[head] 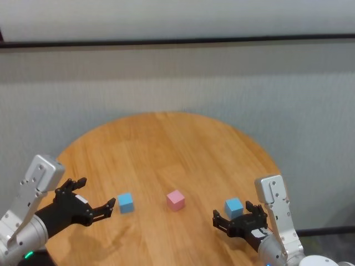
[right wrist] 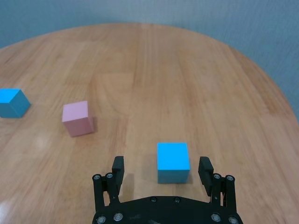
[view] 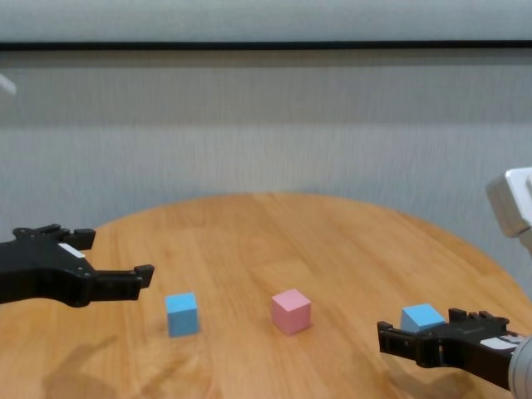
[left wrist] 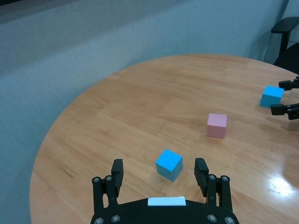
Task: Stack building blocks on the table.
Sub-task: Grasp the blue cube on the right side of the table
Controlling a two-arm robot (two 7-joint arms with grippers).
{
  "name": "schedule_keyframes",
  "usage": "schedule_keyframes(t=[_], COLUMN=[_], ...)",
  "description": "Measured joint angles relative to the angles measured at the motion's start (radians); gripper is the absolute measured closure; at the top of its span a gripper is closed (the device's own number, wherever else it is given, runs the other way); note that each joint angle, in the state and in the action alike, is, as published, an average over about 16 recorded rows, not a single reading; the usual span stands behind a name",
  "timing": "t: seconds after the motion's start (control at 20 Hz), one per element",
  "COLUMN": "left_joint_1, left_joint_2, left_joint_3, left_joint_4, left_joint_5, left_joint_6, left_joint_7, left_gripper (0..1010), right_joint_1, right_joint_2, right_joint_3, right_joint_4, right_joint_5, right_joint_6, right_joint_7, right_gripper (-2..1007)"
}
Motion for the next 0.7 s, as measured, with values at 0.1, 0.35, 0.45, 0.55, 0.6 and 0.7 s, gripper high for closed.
schedule_keyframes(t=[0.1,0.35,0.45,0.55,0.6,0.7], left_joint_1=[0.000,0.000,0.000,0.000,0.000,0.000], left_joint_2=[0.000,0.000,0.000,0.000,0.000,0.000], left_joint_3=[0.000,0.000,0.000,0.000,0.000,0.000], left_joint_4=[0.000,0.000,0.000,0.000,0.000,0.000], left_joint_5=[0.000,0.000,0.000,0.000,0.000,0.000], left_joint_6=[0.000,0.000,0.000,0.000,0.000,0.000], left_joint_7=[0.000,0.000,0.000,0.000,0.000,0.000], left_gripper=[10,10,10,10,10,10], right_joint_1=[0.004,0.013,0.015,0.017,0.017,0.018], right_joint_2=[-0.004,-0.012,-0.015,-0.017,-0.018,-0.021], right_joint_3=[0.001,0.006,0.009,0.011,0.013,0.016], right_joint_4=[0.008,0.027,0.033,0.038,0.040,0.044], right_joint_5=[-0.005,-0.014,-0.017,-0.020,-0.022,-0.024], right_joint_6=[-0.004,-0.013,-0.016,-0.018,-0.019,-0.019], right_joint_7=[0.006,0.018,0.023,0.026,0.027,0.030], right_gripper=[1,1,1,0,0,0])
